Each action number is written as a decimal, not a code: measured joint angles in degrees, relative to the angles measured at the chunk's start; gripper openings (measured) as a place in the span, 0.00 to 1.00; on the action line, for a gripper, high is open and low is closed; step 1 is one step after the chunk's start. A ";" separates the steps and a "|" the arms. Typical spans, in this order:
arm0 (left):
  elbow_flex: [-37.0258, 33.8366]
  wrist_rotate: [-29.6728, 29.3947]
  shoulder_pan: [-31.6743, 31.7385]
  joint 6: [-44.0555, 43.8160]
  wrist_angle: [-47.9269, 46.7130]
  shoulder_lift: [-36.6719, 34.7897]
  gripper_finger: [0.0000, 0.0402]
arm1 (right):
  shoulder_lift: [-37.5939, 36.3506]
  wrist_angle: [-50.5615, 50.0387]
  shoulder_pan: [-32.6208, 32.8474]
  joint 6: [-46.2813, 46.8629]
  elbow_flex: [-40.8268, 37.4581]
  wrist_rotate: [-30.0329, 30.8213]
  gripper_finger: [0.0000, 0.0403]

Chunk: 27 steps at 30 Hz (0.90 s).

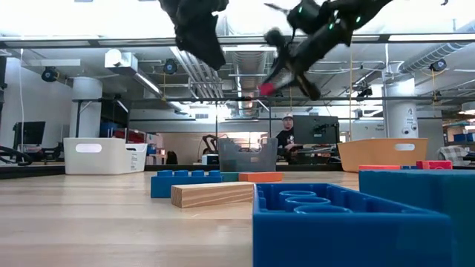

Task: Sort blocks by size
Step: Put the left small red game piece into the black bin, then put the top blue block into the yellow bin

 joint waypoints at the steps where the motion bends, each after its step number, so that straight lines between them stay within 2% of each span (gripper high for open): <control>1: 0.01 -0.01 0.00 -0.97 -1.09 -0.01 0.54 | 1.16 0.37 -0.71 -0.21 0.01 0.10 0.23; 7: 0.32 -0.02 0.00 -4.84 -3.57 -0.31 0.53 | 9.38 -0.80 -3.04 -3.05 4.69 0.01 0.26; 10: 0.31 -0.01 0.00 -5.84 -3.59 -0.75 0.52 | 13.29 -3.16 -3.08 -4.73 9.39 -0.01 0.32; 16: 0.28 -0.01 -0.23 -8.12 -5.06 -2.08 0.52 | 19.17 -14.48 -3.04 -10.49 19.70 1.89 0.46; 21: 0.28 0.02 -0.46 -10.63 -10.21 -2.70 0.52 | 19.05 -21.15 -2.91 -15.36 24.20 4.83 0.56; 27: 0.21 0.07 -1.87 -12.28 -16.51 -2.71 0.52 | 13.41 -26.64 -2.58 -19.32 24.44 6.07 0.61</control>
